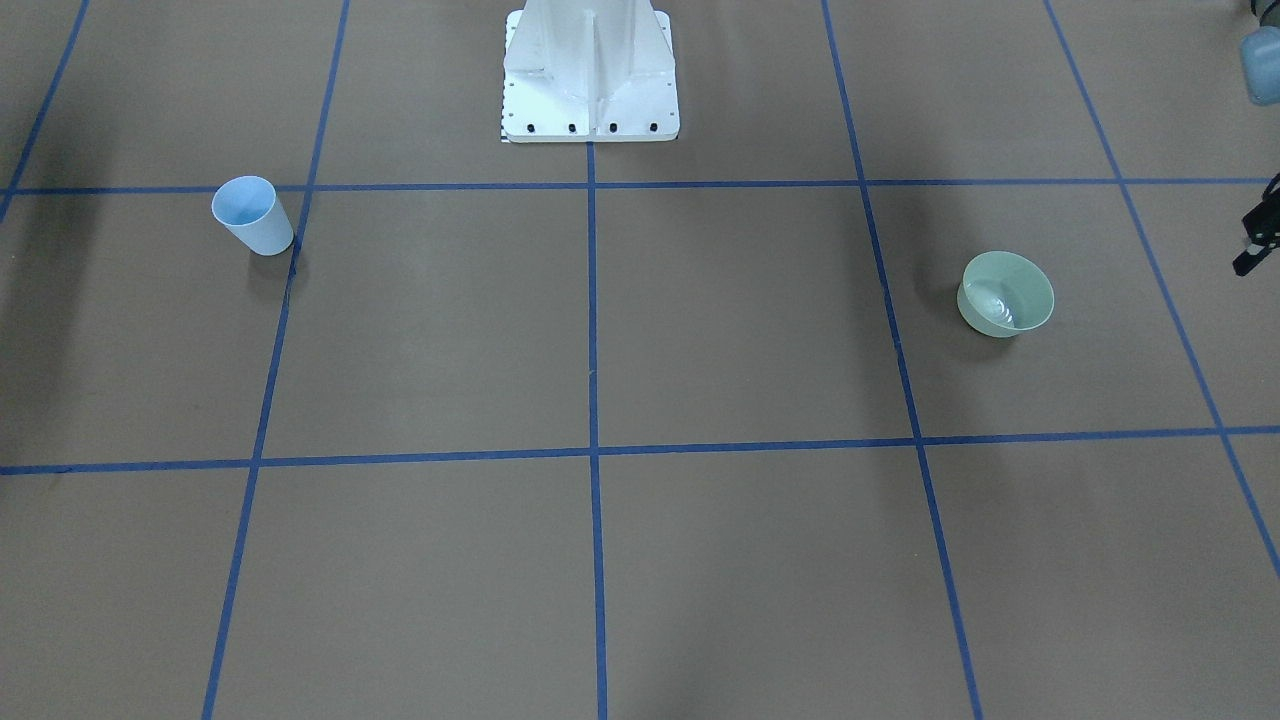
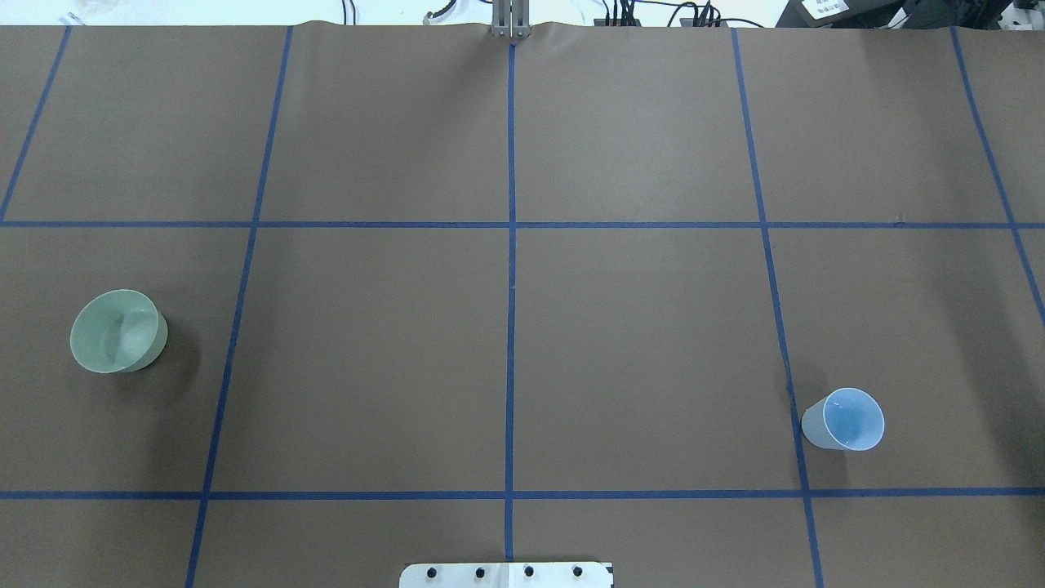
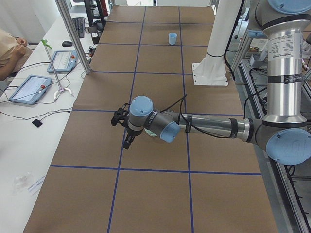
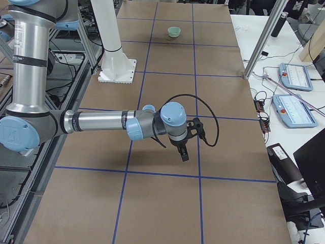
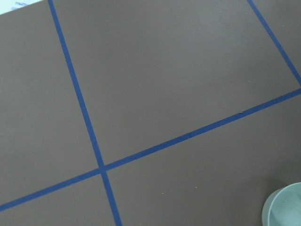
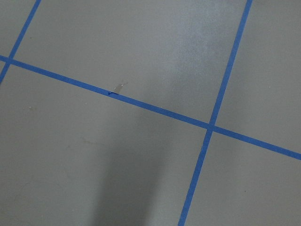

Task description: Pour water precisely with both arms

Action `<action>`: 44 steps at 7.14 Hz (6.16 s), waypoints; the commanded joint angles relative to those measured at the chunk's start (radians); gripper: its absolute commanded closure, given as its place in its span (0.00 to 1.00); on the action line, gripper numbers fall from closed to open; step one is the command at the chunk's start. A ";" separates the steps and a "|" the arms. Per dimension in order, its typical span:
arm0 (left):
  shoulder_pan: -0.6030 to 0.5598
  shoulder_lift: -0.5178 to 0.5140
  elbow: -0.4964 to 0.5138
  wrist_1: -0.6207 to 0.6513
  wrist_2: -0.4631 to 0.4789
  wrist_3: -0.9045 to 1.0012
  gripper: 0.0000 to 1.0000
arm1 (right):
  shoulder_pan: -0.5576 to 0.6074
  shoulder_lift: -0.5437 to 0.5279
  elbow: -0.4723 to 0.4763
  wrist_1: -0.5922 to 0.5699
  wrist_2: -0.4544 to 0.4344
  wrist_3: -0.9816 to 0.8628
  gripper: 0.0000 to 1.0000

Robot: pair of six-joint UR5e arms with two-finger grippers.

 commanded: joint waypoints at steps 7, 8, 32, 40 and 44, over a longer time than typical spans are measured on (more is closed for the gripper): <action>0.433 0.066 0.003 -0.245 0.238 -0.535 0.02 | 0.000 -0.006 0.000 0.000 -0.005 -0.001 0.00; 0.463 0.063 0.003 -0.243 0.264 -0.535 0.09 | 0.000 -0.006 0.000 0.000 -0.003 -0.001 0.00; 0.699 -0.827 0.102 0.359 0.306 -0.765 0.00 | -0.006 0.006 0.008 0.035 0.074 0.028 0.00; -0.009 -0.247 -0.024 0.511 -0.010 0.476 0.00 | -0.409 -0.203 0.248 0.556 -0.107 0.978 0.00; -0.167 -0.233 0.135 0.501 -0.049 0.732 0.00 | -0.775 -0.319 0.343 0.586 -0.406 1.062 0.00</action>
